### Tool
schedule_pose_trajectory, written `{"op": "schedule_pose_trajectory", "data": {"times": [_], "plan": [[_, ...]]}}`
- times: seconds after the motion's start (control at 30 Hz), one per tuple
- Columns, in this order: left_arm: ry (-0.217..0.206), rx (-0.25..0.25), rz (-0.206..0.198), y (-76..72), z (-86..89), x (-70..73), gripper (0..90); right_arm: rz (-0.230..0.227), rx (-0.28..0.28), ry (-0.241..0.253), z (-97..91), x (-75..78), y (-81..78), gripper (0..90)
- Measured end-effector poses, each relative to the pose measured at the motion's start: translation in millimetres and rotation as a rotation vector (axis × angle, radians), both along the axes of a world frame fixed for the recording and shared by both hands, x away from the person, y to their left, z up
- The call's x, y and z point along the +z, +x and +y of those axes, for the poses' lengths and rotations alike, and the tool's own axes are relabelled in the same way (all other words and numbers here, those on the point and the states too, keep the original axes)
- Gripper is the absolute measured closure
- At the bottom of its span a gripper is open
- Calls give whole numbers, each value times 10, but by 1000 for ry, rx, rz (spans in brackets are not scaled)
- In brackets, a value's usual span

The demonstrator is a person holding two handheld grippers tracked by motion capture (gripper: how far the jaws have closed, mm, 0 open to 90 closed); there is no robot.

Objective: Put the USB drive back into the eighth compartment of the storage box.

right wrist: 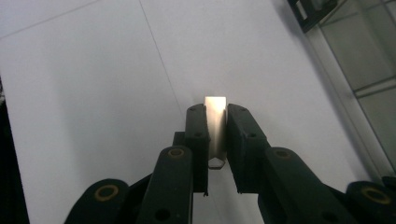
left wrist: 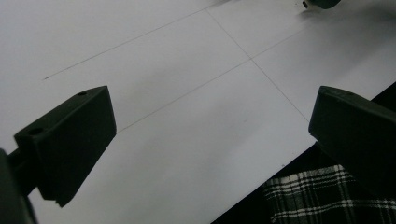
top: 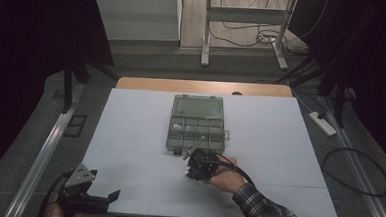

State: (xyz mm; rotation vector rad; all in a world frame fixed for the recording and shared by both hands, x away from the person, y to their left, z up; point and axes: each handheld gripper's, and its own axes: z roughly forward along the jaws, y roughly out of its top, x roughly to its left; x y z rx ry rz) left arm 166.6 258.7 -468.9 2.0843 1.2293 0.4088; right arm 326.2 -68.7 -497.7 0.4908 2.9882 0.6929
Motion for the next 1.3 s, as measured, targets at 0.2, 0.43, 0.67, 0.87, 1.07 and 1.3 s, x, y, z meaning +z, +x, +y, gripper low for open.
{"op": "schedule_pose_trajectory", "data": {"times": [0.2,0.43,0.67,0.87,1.07,1.3], "plan": [[-1,2,0,1,0,-1,10,1,-23,26,-50,54,42,786],[-2,2,1,1,1,-1,10,-8,-48,61,-119,151,97,786],[-1,2,1,1,0,-1,10,-17,-84,85,-195,231,154,787],[0,1,1,1,-1,-1,11,-27,-110,95,-249,276,202,786],[1,1,1,1,-1,-1,11,-44,-143,107,-310,316,257,786],[2,0,1,1,-3,-1,11,-70,-184,118,-397,352,339,786]]}}
